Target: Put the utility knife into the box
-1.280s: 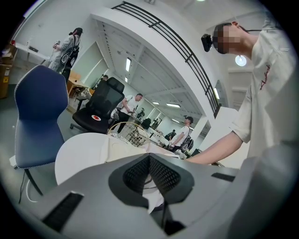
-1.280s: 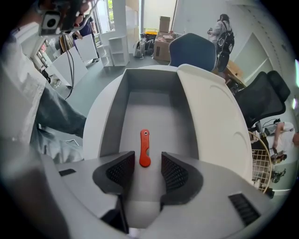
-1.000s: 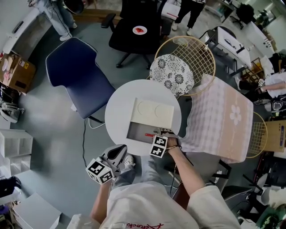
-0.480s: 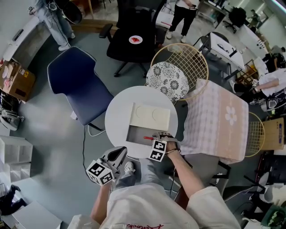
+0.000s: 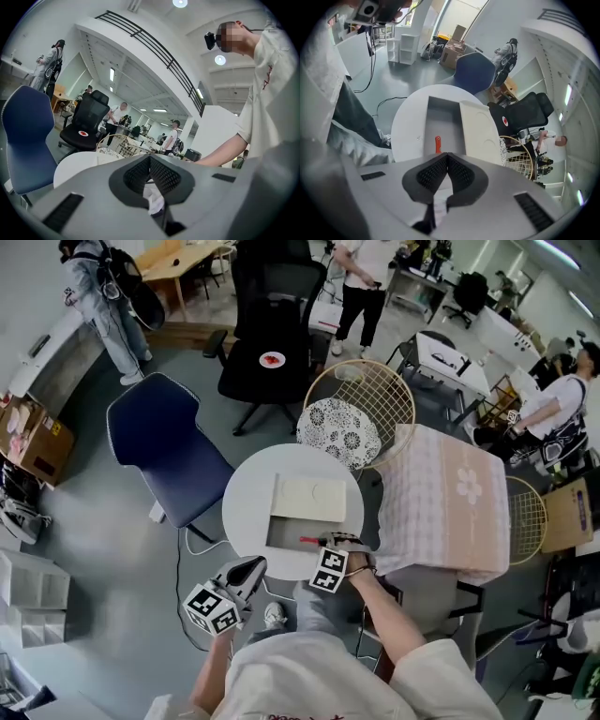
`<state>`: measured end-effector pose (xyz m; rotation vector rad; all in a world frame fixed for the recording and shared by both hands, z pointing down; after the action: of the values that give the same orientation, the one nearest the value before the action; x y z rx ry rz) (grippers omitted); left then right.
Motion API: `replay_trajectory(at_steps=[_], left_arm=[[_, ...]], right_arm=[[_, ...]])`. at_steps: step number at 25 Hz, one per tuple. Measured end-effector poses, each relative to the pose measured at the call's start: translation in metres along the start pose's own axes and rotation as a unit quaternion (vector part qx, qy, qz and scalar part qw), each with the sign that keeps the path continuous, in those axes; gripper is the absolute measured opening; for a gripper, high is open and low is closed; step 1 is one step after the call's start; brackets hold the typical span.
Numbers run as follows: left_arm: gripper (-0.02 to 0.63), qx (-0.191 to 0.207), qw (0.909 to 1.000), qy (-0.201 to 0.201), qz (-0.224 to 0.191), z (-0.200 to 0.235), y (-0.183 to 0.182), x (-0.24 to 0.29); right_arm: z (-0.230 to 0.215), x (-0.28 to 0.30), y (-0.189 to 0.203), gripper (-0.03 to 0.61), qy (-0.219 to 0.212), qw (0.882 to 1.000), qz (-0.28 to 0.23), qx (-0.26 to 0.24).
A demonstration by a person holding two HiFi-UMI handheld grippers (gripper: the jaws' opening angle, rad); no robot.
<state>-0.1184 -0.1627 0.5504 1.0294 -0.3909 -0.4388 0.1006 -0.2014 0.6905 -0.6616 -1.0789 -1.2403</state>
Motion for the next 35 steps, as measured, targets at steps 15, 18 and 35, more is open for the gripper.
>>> replay_trajectory(at_steps=[15,18,35], left_arm=[[0.011,0.046,0.9976,0.051,-0.013,-0.035,-0.007,-0.024],[0.011,0.05,0.9971,0.057,-0.011,-0.042,-0.007,-0.022],[0.011,0.072,0.9931,0.091,0.014,-0.11,0.01,-0.007]], right_arm=[[0.015,-0.09,-0.017,0.018,0.057,0.95,-0.152,0.268],[0.014,-0.101,-0.007,0.018,0.052,0.91,-0.202,0.357],[0.071,-0.205,0.055,0.017,0.119,0.701,-0.447,0.543]])
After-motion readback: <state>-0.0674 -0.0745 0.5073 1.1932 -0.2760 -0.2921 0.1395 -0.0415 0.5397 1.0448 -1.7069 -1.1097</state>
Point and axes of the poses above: the fingertips, and each gripper's own axes: x forward along the fingers, z to its left, y out of its underside, the point moved 7 cm from there along -x, backward along the fingers, and after that the axes turned 1 degree about -y, right-handed, at the moved point
